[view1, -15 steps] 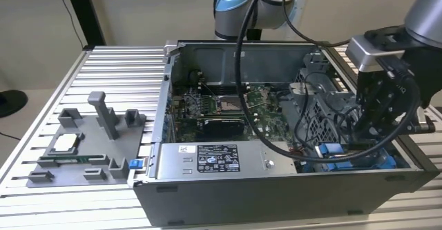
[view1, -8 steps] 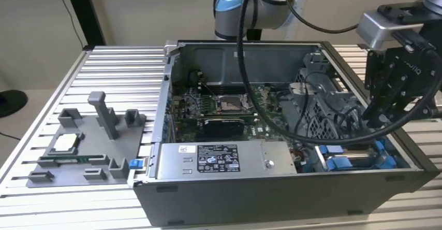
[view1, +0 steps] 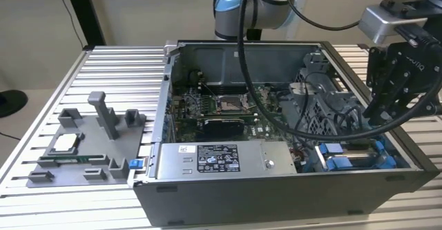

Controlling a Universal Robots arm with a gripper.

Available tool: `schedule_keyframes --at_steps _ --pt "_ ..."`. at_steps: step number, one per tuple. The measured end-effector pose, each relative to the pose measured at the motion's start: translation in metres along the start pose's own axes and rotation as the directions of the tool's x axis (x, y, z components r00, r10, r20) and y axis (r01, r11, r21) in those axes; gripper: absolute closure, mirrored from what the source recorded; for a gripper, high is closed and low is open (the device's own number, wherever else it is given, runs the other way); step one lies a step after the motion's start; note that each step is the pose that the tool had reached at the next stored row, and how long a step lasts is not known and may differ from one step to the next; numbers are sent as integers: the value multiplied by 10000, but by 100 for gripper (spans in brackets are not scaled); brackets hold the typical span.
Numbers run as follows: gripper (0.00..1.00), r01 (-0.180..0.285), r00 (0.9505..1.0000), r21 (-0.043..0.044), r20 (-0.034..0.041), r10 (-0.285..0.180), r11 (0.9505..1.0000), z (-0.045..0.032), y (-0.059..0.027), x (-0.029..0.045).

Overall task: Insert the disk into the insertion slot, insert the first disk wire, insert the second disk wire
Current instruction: 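Insert the second disk wire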

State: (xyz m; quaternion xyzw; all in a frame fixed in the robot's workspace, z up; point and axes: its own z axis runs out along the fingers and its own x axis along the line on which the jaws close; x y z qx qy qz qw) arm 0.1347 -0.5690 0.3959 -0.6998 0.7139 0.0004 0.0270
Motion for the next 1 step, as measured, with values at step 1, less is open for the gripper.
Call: schedule_keyframes --at_steps 1 --pt "0 0 10000 0 0 0 10000 0 0 0"
